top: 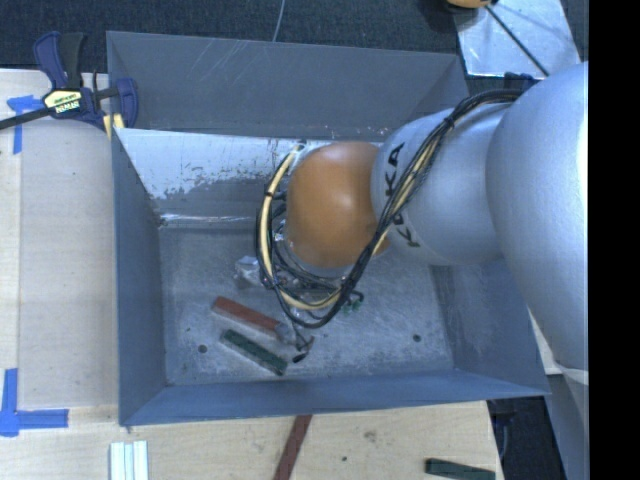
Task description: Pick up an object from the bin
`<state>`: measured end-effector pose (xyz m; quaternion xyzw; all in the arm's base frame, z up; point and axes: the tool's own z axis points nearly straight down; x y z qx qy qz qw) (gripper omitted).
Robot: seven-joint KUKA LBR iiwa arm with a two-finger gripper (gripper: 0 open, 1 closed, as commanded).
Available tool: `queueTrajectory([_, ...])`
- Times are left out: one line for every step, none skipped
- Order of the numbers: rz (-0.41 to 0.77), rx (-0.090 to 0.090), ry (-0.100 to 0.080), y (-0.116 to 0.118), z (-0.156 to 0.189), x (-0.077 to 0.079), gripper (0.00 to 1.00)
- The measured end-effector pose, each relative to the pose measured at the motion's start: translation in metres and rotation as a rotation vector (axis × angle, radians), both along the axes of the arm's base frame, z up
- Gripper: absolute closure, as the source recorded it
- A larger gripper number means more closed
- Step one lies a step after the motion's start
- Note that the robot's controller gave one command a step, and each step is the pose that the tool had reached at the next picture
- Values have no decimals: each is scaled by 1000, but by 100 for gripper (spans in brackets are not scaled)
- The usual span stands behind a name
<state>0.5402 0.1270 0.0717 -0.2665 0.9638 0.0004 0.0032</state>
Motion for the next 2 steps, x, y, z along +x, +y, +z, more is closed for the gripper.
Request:
queueTrajectory([48,-2,3,15,13,9,0])
queueTrajectory([-124,2,-1,36,0,-26,100])
